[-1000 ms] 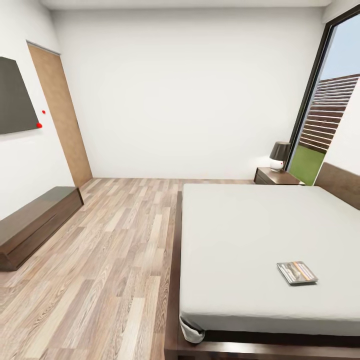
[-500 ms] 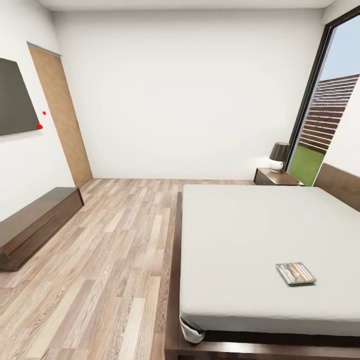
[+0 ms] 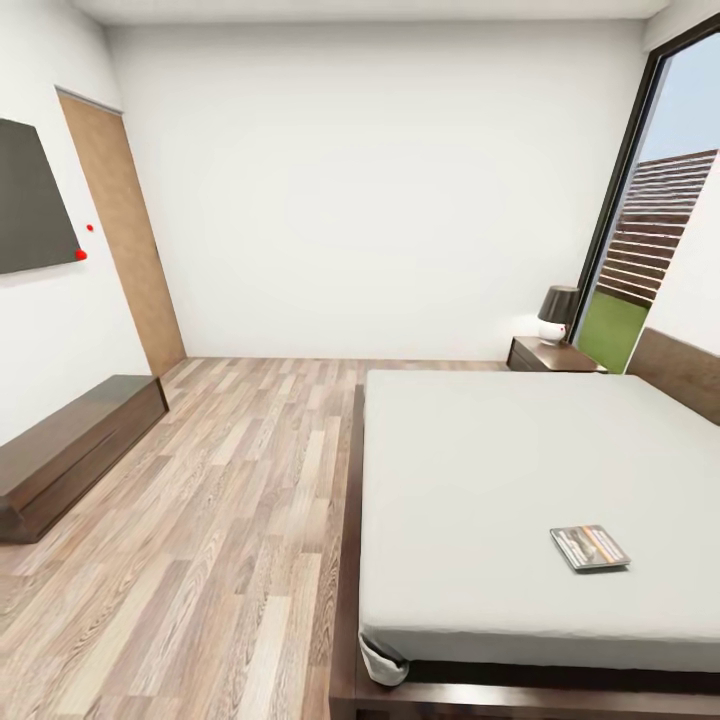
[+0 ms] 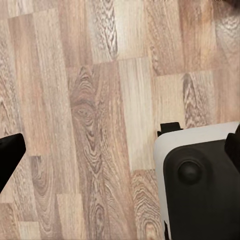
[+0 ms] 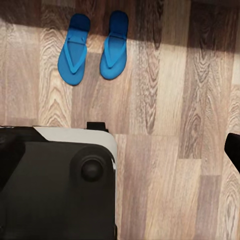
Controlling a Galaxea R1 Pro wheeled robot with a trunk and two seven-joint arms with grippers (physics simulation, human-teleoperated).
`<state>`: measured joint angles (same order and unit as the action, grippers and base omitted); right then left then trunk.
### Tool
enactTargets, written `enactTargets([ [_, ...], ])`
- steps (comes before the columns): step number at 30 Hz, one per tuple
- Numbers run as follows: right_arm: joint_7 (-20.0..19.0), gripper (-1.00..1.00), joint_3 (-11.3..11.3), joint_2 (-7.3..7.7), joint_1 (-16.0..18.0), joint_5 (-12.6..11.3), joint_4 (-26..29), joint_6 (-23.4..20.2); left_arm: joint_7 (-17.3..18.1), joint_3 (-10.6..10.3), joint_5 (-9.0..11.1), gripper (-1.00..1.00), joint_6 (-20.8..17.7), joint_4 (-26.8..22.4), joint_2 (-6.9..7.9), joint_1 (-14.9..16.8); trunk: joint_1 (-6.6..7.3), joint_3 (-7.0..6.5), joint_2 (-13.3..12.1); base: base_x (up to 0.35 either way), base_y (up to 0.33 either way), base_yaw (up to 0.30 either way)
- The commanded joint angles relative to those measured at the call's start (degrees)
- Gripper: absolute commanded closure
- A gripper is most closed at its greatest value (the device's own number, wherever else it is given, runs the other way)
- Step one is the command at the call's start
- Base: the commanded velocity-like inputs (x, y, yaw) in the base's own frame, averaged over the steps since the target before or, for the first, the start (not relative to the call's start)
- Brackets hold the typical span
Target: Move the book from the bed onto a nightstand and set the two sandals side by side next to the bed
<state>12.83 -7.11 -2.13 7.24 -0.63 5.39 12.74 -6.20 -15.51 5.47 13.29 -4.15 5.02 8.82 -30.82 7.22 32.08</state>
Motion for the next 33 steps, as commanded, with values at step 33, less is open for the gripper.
enactTargets([
  [33, 0.28, -1.00, -0.20, -0.03, 0.05, -0.15, -0.61, 0.09, -0.13, -0.55, 0.53, -1.00, 0.24, 0.02, -0.15, 0.03, 5.04, -4.04, -9.16, 0.000, 0.000, 0.000],
])
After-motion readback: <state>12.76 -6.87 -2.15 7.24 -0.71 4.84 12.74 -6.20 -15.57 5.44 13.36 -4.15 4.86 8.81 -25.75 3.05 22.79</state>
